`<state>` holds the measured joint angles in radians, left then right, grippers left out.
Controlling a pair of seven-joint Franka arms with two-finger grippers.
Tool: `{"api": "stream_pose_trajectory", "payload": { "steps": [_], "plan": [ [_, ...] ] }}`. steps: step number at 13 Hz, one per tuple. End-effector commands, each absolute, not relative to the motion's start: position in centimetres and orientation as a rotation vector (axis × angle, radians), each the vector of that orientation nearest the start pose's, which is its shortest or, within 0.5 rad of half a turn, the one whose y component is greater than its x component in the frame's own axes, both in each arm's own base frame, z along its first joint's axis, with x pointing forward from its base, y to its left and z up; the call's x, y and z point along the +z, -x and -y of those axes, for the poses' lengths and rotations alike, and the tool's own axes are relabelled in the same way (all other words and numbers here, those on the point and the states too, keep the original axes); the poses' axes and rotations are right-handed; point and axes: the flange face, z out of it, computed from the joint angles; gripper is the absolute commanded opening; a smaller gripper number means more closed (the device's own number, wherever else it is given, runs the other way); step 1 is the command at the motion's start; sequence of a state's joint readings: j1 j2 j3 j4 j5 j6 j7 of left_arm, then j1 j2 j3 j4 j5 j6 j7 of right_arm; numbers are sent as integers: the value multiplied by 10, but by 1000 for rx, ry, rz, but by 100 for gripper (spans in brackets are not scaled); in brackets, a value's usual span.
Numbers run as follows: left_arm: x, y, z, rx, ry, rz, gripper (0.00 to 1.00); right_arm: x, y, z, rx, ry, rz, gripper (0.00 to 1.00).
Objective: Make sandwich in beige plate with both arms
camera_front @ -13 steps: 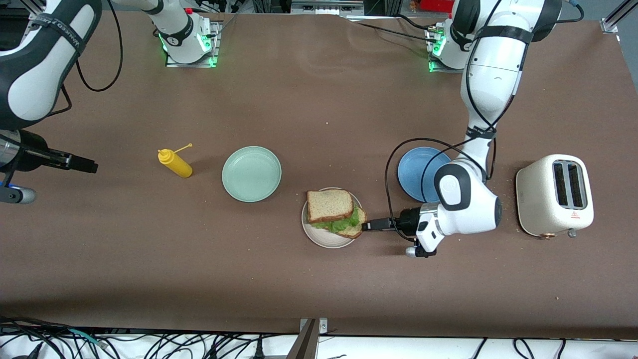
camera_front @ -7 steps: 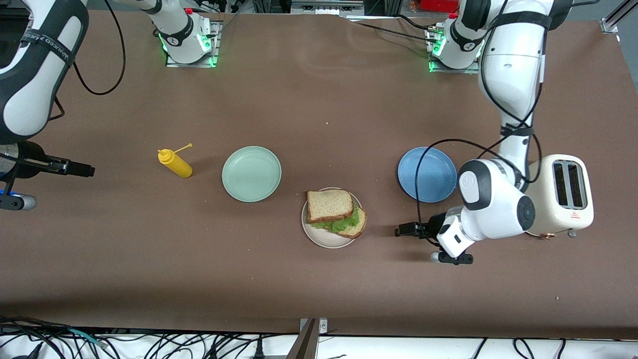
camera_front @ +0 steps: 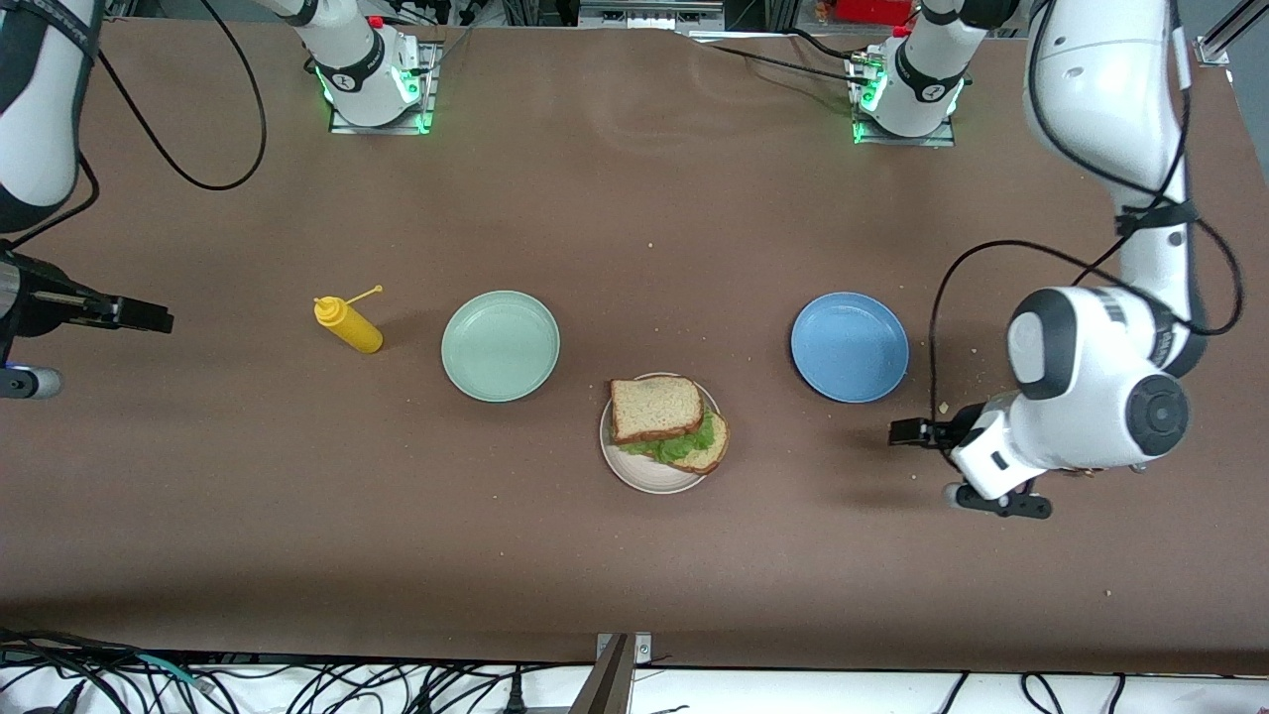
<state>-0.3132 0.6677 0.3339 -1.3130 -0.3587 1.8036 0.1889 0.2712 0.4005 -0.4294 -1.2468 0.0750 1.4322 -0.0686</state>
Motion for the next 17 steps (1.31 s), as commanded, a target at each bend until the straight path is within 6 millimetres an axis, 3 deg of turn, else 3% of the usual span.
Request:
{"api": "stream_pose_trajectory", "payload": {
  "steps": [1,3,5,7,10,12,17],
  "plan": [
    [406,-696,47,224,3199,-187,100,548,-633,49,293,3190,-93,100],
    [422,-688,37,261,3152,-190,100,550,-622,61,275,3161,-104,100],
    [439,-678,21,304,3151,-158,100,544,-591,63,167,3153,-85,100],
    [451,-671,6,333,3152,-126,100,541,-575,63,123,3154,-88,100],
    [472,-661,-6,352,3167,-96,100,541,-582,28,108,3264,-71,100],
    [479,-657,-19,355,3174,-68,100,535,-592,32,116,3256,-80,100],
    [495,-649,-47,353,3177,-18,100,534,-593,27,112,3245,-84,100]
  ]
}}
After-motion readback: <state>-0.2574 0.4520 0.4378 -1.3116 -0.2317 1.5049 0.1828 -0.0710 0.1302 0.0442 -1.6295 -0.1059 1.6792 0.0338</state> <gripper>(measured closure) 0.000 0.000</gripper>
